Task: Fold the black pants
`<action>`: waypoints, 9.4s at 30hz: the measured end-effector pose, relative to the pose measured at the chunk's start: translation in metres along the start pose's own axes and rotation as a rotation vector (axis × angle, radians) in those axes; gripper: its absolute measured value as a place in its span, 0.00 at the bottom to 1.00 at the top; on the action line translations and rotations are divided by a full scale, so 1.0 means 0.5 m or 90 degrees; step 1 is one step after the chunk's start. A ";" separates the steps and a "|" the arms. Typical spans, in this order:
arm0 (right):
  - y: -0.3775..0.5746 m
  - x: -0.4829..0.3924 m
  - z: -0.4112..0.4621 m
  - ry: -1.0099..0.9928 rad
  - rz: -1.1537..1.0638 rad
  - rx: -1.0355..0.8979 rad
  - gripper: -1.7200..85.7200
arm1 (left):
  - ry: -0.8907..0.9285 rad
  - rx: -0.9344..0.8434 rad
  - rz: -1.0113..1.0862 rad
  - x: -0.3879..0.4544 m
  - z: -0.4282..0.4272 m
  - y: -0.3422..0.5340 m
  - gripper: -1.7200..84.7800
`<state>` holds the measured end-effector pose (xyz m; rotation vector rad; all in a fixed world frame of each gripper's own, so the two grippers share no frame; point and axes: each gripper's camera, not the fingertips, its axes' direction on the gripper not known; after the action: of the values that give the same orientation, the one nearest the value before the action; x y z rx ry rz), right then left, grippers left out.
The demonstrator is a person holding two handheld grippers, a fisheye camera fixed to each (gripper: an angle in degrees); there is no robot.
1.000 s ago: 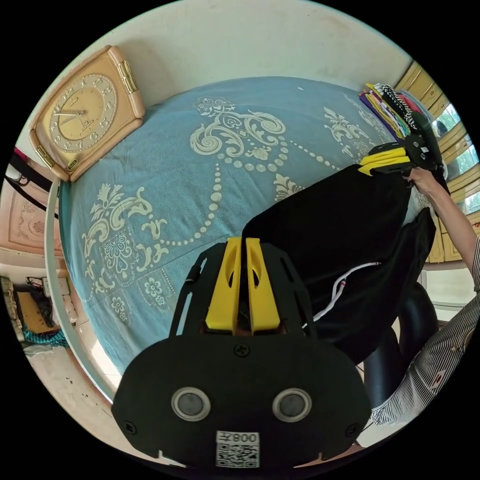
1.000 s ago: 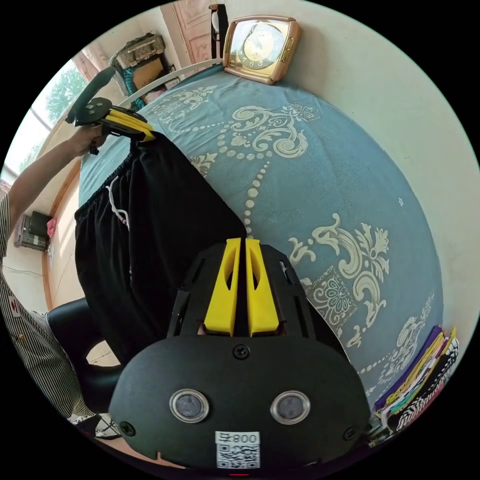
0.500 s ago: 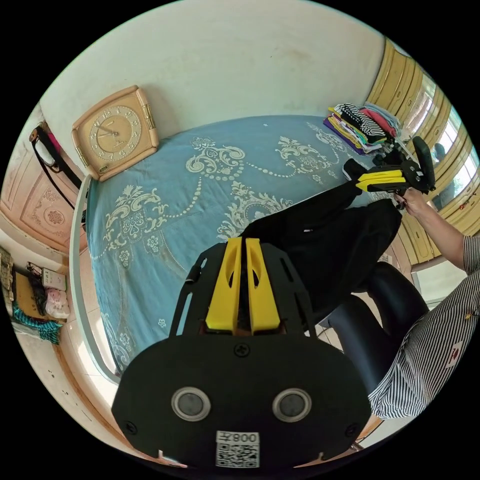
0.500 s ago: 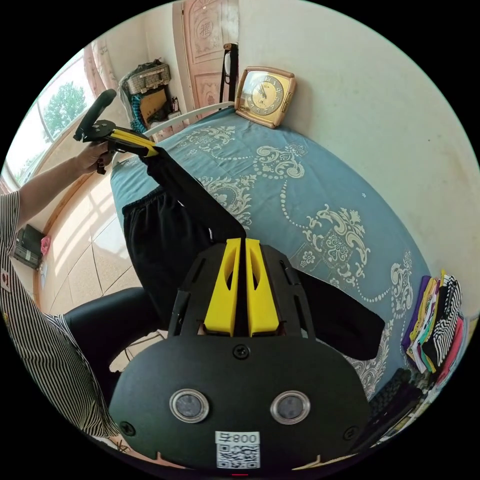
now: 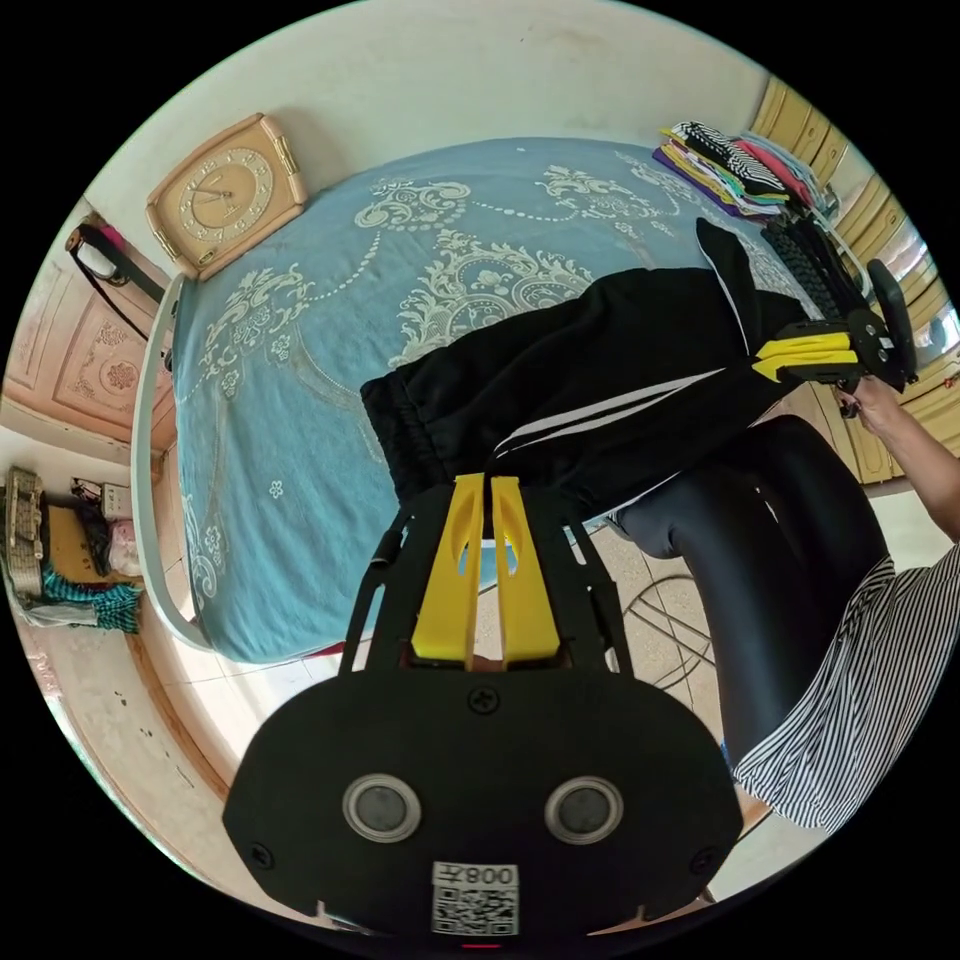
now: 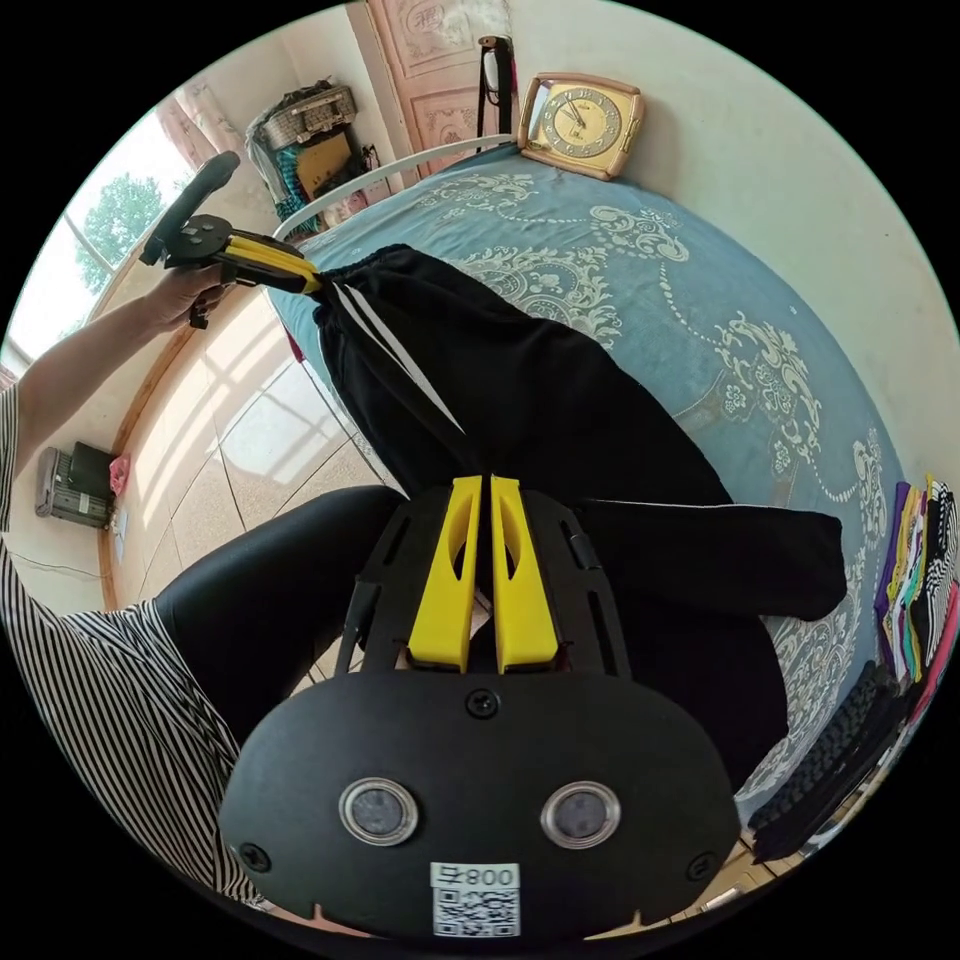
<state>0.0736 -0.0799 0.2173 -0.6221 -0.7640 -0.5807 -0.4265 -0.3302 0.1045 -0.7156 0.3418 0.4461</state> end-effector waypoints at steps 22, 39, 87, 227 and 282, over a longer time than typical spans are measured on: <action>0.098 0.012 0.176 -0.060 0.004 -0.058 0.04 | 0.036 -0.077 -0.029 0.039 0.212 0.092 0.03; 0.170 0.085 0.233 -0.068 0.008 -0.032 0.04 | 0.118 0.021 -0.151 0.037 0.305 0.163 0.04; 0.427 0.818 0.131 -0.134 0.511 0.077 0.03 | 0.384 0.087 0.108 0.584 0.813 -0.390 0.04; 0.669 0.821 0.127 -0.196 0.445 0.378 0.05 | 0.178 0.065 -0.023 0.461 0.718 -0.649 0.11; -0.009 0.505 0.132 -0.234 0.259 0.247 0.03 | 0.224 0.226 -0.393 -0.389 0.369 0.120 0.05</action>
<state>0.1896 -0.1001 0.4501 -0.5067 -1.0289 0.0646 -0.5951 -0.2157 0.2883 -0.5129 0.4914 -0.3272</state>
